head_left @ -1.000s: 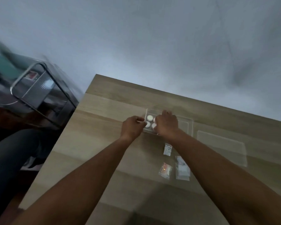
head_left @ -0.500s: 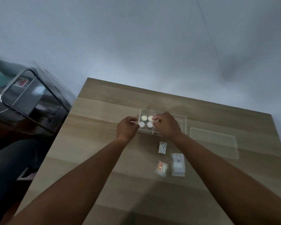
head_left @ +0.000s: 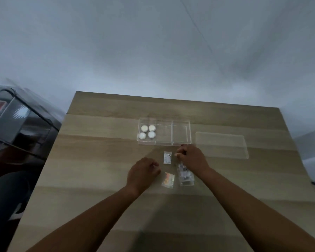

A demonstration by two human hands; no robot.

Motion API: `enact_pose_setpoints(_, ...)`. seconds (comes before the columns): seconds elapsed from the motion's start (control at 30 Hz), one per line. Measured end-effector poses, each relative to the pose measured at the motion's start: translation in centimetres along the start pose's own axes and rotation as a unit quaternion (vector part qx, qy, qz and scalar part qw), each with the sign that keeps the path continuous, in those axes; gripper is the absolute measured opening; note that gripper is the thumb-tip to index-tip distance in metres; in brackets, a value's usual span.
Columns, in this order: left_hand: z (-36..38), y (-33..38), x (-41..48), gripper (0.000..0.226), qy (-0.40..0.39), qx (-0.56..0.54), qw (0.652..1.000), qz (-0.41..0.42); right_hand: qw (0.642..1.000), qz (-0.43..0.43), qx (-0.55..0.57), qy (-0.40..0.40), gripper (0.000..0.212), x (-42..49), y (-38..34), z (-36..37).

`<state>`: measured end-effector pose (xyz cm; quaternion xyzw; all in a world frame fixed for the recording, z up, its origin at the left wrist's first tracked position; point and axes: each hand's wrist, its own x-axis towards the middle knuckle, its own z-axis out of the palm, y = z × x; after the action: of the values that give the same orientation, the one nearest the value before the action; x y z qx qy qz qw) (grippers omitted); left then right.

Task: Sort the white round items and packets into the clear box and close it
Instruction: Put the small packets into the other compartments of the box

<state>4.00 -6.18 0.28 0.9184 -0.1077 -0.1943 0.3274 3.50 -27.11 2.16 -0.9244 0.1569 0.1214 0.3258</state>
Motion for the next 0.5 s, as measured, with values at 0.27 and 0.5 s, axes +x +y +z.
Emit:
enact_pose_setpoints(0.27, 3.8, 1.6, -1.3, 0.051, -0.005, 0.175, 0.984, 0.032, 0.997, 0.023, -0.069, -0.008, 0.055, 0.4, -0.6, 3.5)
enact_pose_setpoints(0.5, 3.8, 1.9, -1.5, 0.034, -0.038, 0.152, 0.988, 0.002, 0.998, 0.015, -0.058, -0.001, 0.027, 0.3, -0.9, 3.4)
